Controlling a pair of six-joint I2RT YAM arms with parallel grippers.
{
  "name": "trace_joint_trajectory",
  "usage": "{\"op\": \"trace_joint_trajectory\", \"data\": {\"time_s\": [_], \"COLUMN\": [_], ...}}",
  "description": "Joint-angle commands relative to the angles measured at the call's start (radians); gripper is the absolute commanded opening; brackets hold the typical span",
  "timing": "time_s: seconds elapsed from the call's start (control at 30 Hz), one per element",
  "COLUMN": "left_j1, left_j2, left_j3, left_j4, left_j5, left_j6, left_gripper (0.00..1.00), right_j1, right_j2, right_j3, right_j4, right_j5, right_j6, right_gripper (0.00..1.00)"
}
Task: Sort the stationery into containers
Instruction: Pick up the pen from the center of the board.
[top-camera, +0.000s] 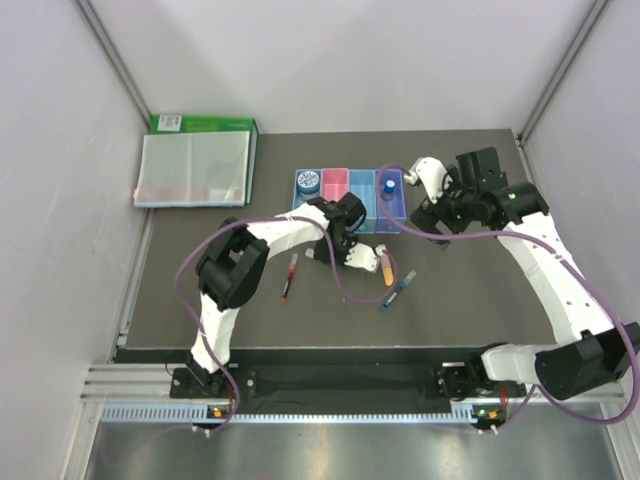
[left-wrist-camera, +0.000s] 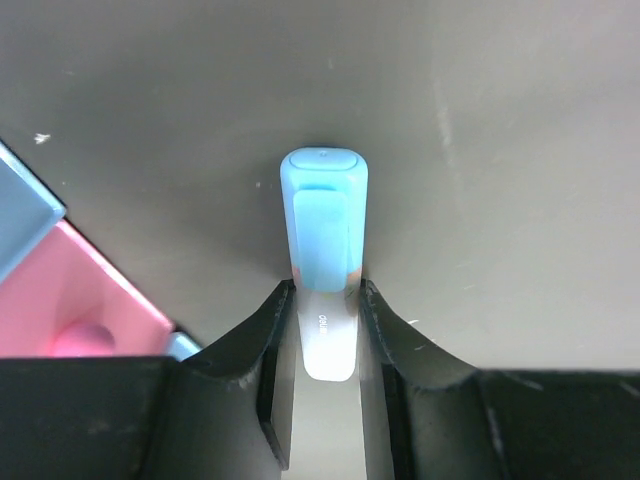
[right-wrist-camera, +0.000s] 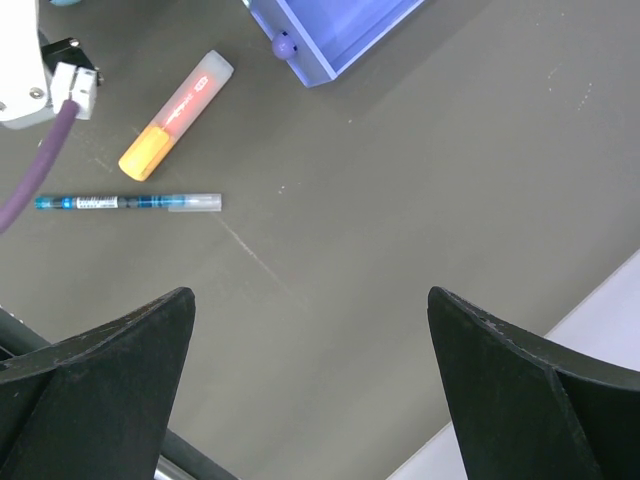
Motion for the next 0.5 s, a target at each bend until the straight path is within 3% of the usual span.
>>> {"op": "trace_joint_trajectory", "data": {"time_s": [0.0, 0.23, 0.47], "left_j1": [-0.013, -0.012, -0.012], "left_j2": [-0.044, -0.128, -0.210], "left_j3": [0.087, 0.184, 0.212], "left_j4": [-0.079, -0.033, 0.076], "left_j5": [0.125, 0.109, 0.026], "left_j6": [-0.243, -0.601, -0.813], "left_gripper": [0.00, 0.00, 0.00], "right_j1": [0.003, -0.001, -0.007], "right_j2": [-0.049, -0.056, -0.058], "right_j3": [0.027, 0.030, 0.026], "right_j4": [0.028, 0.025, 0.027], "right_j5": [-0.008, -0.009, -0.009], "right_j6": [0.009, 0.009, 0.009], "right_gripper": [1.00, 1.00, 1.00]}}
